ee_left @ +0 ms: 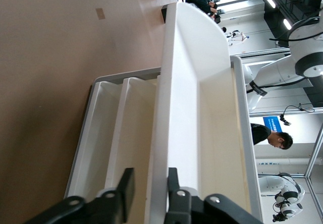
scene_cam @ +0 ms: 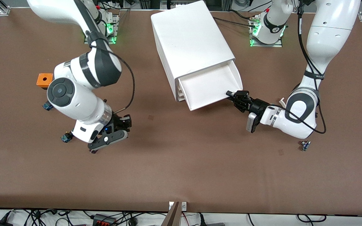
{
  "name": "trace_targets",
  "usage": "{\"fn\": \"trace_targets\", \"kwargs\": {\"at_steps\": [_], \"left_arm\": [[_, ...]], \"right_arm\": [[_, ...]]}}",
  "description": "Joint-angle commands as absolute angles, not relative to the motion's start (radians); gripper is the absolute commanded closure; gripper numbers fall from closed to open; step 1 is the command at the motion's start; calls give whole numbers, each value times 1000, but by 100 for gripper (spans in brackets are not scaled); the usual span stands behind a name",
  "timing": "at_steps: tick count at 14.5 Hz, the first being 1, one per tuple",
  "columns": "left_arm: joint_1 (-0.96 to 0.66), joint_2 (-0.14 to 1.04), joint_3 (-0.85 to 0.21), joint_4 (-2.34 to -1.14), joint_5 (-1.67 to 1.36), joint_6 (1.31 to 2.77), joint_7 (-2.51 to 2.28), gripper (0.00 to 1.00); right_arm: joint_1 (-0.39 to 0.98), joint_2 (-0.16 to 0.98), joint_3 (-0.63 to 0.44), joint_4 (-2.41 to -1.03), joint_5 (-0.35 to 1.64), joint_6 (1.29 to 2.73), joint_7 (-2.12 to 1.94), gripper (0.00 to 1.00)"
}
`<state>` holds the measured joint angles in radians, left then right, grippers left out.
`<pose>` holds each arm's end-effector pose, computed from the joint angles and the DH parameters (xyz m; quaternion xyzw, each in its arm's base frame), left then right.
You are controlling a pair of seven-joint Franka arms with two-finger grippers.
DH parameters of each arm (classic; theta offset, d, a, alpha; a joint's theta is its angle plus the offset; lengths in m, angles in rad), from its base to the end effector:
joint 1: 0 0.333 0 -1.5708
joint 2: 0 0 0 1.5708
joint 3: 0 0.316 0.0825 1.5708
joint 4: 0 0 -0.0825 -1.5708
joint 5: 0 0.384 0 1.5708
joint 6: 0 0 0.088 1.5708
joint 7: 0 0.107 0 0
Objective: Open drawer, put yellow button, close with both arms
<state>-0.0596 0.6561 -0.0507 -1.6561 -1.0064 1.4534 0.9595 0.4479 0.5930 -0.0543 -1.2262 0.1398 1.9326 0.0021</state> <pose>0.5971 -0.1617 0.2415 0.7531 -0.2761 -0.1370 0.5812 0.6731 0.3008 0.4390 -0.9809 -0.1787 -0.0457 0.0620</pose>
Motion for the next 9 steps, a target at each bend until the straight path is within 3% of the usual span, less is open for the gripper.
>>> {"fn": "trace_targets", "kwargs": {"at_steps": [1,4,9], "left_arm": [[-55,649,-37,-1617,-982,1421,843,0],[-31,583,-29,-1566,-916,1356,608,0],[-31,555,-35,-1314,-558,1289,186,0]], "right_arm": [[541,578,-63,-1213,149,1914,95,100],[655,607,-67,-1126,141,1924,309,100],[744,629,-66,-1071,141,1942,397,100]]}}
